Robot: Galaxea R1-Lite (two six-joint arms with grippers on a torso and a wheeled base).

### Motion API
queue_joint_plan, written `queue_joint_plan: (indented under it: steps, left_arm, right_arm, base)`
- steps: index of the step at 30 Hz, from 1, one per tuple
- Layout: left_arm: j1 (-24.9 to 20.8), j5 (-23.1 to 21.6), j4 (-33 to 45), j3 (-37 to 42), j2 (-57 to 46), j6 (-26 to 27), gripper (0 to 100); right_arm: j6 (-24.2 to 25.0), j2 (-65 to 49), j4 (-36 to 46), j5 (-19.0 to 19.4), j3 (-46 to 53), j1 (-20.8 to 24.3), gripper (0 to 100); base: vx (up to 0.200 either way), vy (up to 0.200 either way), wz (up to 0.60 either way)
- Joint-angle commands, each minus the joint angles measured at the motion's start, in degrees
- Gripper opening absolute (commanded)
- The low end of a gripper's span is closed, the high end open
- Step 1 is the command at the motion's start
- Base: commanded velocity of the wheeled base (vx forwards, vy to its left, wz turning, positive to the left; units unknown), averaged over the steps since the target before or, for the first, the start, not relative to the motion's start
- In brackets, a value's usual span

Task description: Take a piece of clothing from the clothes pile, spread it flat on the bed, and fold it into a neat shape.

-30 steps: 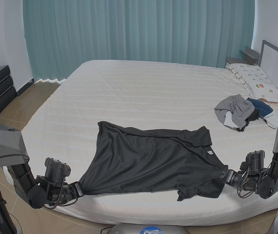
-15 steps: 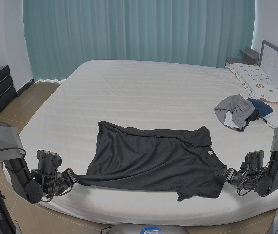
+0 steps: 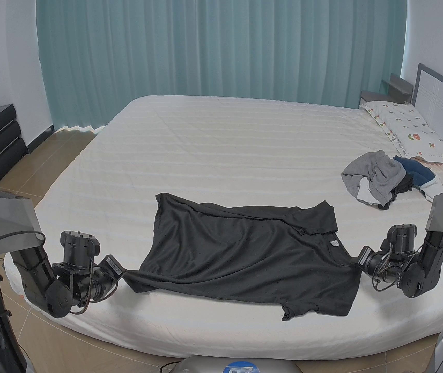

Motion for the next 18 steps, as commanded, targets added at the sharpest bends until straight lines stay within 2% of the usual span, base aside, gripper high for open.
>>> queue_joint_plan:
  steps: [1,7,8,15,18]
  left_arm:
    - [1.4,0.3,-2.9,-2.5,2.6,-2.0,0]
    - [2.0,0.4,-6.7,-2.1,6.0,-1.6,0]
    - [2.0,0.4,-6.8,-2.0,6.0,-1.6,0]
    - [1.9,0.1,-6.9,-1.7,7.0,-1.8,0]
    - [1.9,-0.3,-6.9,-1.6,7.1,-1.7,0]
  right_arm:
    - [0.1,1.9,0.1,0.0,-5.7,-0.4,0]
    - [-0.1,2.1,2.3,0.7,-6.5,-0.2,0]
    - [-0.1,2.0,2.4,0.8,-6.2,-0.3,100]
    - [-0.8,-0.9,2.7,1.3,0.0,-1.8,100]
    - [-3.1,-4.1,2.9,4.5,5.4,-3.3,100]
  base:
    - [0.0,0.0,0.0]
    - [0.0,0.0,0.0]
    - [0.0,0.0,0.0]
    - [0.0,0.0,0.0]
    - [0.0,0.0,0.0]
